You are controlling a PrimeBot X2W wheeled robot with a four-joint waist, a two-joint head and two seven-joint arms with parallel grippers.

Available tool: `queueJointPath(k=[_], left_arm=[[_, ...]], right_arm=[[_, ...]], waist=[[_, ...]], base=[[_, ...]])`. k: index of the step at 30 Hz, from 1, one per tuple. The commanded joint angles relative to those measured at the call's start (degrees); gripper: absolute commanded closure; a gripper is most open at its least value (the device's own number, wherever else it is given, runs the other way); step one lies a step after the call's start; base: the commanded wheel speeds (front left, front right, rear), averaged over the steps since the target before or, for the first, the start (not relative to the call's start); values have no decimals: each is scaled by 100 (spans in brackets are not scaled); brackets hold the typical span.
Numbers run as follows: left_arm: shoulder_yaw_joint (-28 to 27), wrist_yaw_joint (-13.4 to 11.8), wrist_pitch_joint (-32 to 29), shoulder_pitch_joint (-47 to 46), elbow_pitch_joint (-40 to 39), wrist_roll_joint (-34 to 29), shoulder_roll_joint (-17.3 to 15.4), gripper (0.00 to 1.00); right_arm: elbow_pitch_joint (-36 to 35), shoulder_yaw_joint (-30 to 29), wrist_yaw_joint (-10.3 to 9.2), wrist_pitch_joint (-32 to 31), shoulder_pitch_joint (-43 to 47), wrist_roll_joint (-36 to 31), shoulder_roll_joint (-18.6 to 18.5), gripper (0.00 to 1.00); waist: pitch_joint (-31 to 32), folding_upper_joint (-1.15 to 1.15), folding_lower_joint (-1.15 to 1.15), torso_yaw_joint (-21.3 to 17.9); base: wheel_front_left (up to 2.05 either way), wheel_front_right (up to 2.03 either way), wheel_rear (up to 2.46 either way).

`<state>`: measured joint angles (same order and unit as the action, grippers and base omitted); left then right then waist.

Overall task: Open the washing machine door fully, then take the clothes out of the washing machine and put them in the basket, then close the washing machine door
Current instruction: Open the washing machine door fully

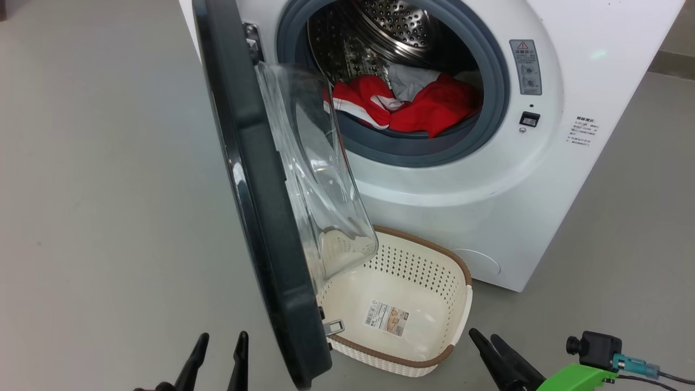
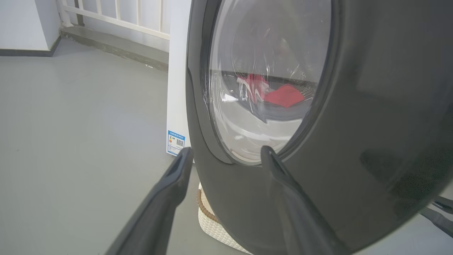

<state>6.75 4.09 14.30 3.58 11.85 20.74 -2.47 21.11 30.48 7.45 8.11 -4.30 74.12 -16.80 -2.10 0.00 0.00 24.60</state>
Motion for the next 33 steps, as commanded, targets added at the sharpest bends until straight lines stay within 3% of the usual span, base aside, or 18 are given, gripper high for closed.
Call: queueJointPath(k=[1,7,11,22,33], left_arm=[[-204,38,70,-145,-112,-48,-41,0],[-228,44,70,-144,-99,-57,-41,0],[-245,44,70,-146,-105,-59,-41,0],[-255,67,70,-146,-95,-93,-41,0],[-251,91,70,-143,-93,-116,-41,0]], right_arm=[[-42,210,3,261,-234,-79,-158,0],[291,659,3,654,-381,-341,-365,0],[352,618,3,683,-464,-730,-418,0],[-78,-896,3,687,-9,-3312,48,0],[-852,-1985,3,688,478,-4898,568,0]], waist=[[1,0,0,-7],[-6,0,0,-31],[-17,0,0,-48],[-5,0,0,-77],[40,0,0,-74]], base=[[0,0,0],[0,0,0],[0,0,0],[0,0,0],[0,0,0]])
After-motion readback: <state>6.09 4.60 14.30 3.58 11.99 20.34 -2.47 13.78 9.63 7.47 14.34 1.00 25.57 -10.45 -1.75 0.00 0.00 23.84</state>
